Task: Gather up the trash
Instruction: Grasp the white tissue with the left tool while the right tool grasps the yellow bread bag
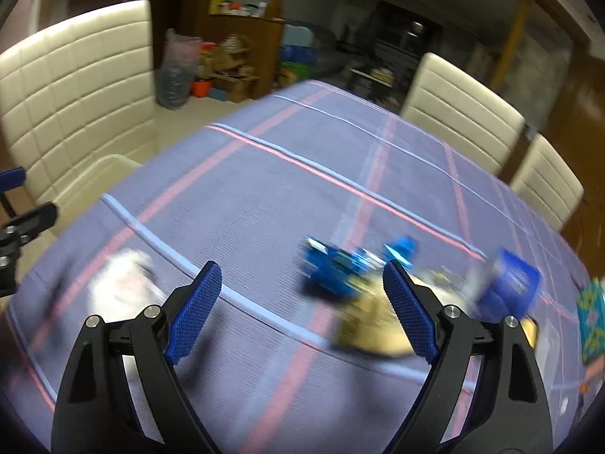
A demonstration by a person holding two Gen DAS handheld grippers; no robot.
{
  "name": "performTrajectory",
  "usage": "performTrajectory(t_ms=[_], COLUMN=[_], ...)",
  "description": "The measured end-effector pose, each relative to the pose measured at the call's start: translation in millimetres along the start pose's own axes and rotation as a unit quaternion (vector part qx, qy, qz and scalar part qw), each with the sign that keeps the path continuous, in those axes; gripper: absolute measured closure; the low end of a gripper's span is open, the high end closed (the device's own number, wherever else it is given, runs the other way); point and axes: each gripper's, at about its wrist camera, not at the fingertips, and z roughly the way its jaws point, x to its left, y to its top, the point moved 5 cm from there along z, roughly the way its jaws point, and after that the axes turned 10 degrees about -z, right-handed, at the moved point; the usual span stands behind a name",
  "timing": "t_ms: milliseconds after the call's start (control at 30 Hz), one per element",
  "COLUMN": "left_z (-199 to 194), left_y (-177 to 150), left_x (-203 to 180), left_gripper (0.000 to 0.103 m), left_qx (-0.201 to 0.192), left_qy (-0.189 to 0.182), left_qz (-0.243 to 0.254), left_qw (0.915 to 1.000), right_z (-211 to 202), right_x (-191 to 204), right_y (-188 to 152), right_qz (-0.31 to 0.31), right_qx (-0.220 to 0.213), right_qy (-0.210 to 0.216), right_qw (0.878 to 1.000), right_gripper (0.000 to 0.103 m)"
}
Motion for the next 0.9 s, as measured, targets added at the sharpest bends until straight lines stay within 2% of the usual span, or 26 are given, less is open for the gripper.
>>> performTrajectory(t_ms=[133,300,400,500,600,667,700,767,800,833,900], left_z=[-3,0,4,8,12,14,15,18,20,22,21], left_y=[-11,-27,-33,-35,-36,-35,-34,-34,-35,-35,-33], left_x=[-38,-77,-94,-103,-106,-109,-110,-114,-114,-114,-114], left_gripper=[0.017,0.017,0.017,0.017,0.017,0.027,0.031,0.049,0.053,0.066,0.072], left_qx=[0.018,0.043,0.052,0.063,0.071,0.073,0.074,0.081,0.083,0.086,0.088], left_qy=[-0.039,-0.064,-0.051,-0.053,-0.052,-0.061,-0.062,-0.064,-0.063,-0.063,-0.070], left_qz=[0.025,0.053,0.073,0.077,0.076,0.071,0.071,0.071,0.070,0.069,0.061], left_qw=[0.9987,0.9956,0.9947,0.9936,0.9932,0.9929,0.9928,0.9921,0.9920,0.9919,0.9918], right_z=[-3,1,8,21,31,36,37,38,36,35,31], right_x=[-31,-45,-50,-50,-49,-49,-50,-50,-49,-49,-49], right_y=[-23,-35,-39,-38,-37,-37,-38,-40,-41,-42,-45], right_qz=[0.042,0.068,0.082,0.099,0.099,0.100,0.105,0.108,0.104,0.101,0.098], right_qx=[0.012,0.023,0.028,0.040,0.047,0.052,0.052,0.055,0.051,0.050,0.049], right_qy=[-0.002,0.007,0.026,0.049,0.039,0.031,0.036,0.044,0.042,0.039,0.038], right_qw=[0.999,0.997,0.996,0.993,0.993,0.993,0.992,0.992,0.992,0.993,0.993], right_gripper=[0.015,0.011,0.008,0.007,0.007,0.008,0.016,0.032,0.033,0.036,0.042])
